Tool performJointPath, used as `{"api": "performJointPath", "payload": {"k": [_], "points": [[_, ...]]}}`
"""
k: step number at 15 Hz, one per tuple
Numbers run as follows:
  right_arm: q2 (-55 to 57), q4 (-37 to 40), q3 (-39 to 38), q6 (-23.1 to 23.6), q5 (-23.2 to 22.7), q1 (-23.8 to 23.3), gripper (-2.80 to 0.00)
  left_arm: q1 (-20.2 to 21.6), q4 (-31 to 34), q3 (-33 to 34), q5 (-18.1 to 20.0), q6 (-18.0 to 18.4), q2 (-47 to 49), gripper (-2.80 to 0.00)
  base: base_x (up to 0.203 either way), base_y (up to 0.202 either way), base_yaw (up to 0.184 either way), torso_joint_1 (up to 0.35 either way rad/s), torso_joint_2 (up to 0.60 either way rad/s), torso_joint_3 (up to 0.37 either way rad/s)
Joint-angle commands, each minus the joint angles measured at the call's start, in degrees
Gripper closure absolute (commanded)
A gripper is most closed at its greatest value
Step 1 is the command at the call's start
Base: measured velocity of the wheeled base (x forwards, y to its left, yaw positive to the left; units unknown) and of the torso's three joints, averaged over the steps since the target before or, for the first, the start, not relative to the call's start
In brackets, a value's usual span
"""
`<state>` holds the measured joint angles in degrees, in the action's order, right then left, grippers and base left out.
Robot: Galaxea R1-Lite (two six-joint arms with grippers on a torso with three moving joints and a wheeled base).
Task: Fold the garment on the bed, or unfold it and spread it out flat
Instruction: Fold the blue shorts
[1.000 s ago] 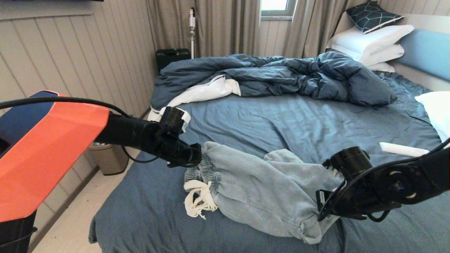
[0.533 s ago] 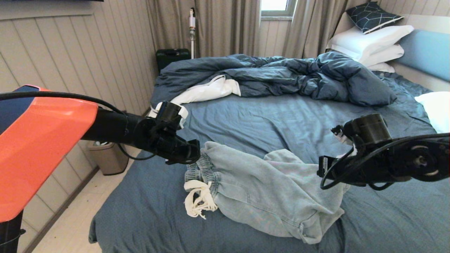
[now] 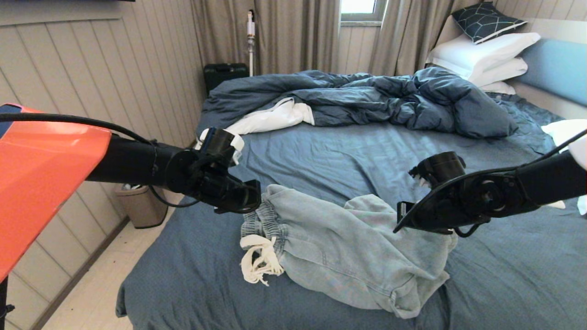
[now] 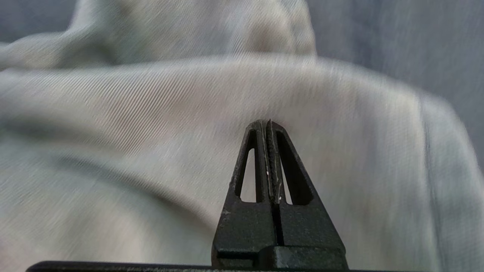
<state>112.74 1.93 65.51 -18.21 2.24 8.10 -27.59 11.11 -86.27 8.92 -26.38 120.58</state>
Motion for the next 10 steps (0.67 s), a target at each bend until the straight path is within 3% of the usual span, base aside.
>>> {"api": "performJointPath", "payload": {"k": [1,4,10], "points": [[4.05,0.08,2.62,1.22,1.08,0.01,0.00,0.08,0.35,0.14,0.04,-0.16,-0.97,0.00,0.000,0.000,0.000,0.000,0.00,0.000],[8.62,0.10,6.20,1.43,2.37,1.52,0.00,0.08,0.82,-0.04,0.04,-0.12,-1.79,0.00,0.000,0.000,0.000,0.000,0.00,0.000],[16.60,0.05,18.14,0.59,11.31,5.40,0.00,0.60,0.84,0.76,0.04,-0.51,-2.55,0.00,0.000,0.000,0.000,0.000,0.00,0.000]]}}
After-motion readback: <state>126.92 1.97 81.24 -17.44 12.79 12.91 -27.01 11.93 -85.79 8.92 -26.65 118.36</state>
